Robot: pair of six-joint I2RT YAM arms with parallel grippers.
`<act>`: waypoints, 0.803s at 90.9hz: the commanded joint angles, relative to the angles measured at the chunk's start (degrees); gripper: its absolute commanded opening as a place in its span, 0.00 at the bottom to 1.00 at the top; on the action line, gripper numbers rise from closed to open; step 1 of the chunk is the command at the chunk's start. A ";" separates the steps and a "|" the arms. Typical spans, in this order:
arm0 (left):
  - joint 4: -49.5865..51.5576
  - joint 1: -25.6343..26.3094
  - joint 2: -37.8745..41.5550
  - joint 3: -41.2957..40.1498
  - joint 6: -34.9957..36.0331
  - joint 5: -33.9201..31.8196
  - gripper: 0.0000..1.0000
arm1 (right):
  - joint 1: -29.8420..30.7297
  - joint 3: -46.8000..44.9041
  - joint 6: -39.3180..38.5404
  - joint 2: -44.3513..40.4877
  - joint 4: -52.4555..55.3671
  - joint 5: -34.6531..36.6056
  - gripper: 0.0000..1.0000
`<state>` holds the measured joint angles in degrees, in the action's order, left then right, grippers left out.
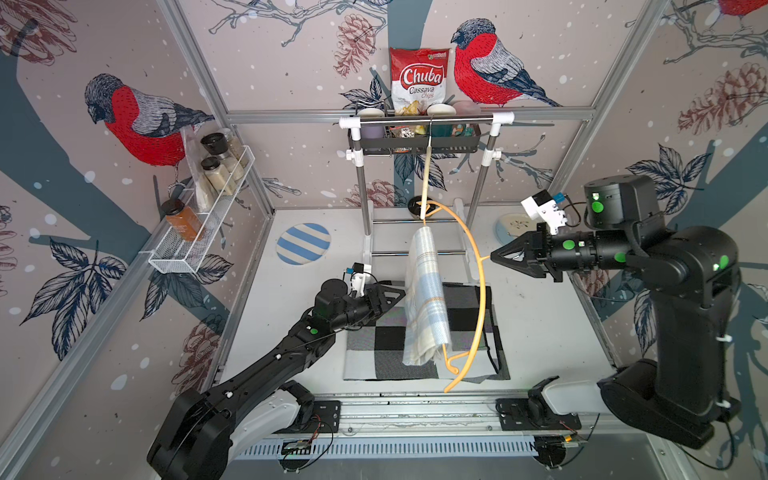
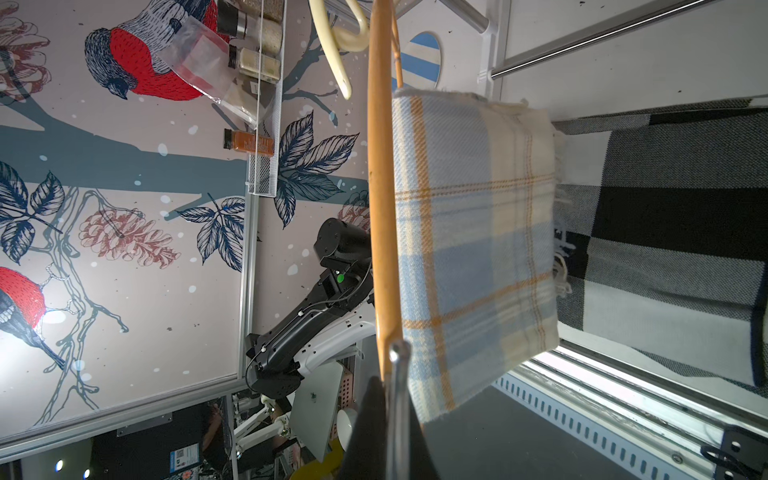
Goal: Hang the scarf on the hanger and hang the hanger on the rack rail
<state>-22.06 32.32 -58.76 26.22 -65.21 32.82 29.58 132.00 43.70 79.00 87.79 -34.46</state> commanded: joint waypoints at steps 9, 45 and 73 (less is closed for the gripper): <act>-16.81 -0.24 -5.90 -2.26 -5.55 3.30 0.66 | 0.00 -1.16 1.37 -0.93 -6.55 -3.42 0.00; -47.17 -0.15 -19.02 -4.42 -18.98 4.88 0.47 | -0.13 -4.39 1.56 -2.49 -8.04 -3.60 0.00; -53.16 -0.19 -24.28 -4.32 -21.24 5.33 0.12 | -0.45 -4.84 1.48 -2.60 -8.04 -3.82 0.00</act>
<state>-69.17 32.32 -82.37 21.87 -85.56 37.34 29.21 127.35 44.97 76.62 84.03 -35.90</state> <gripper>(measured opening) 0.173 0.049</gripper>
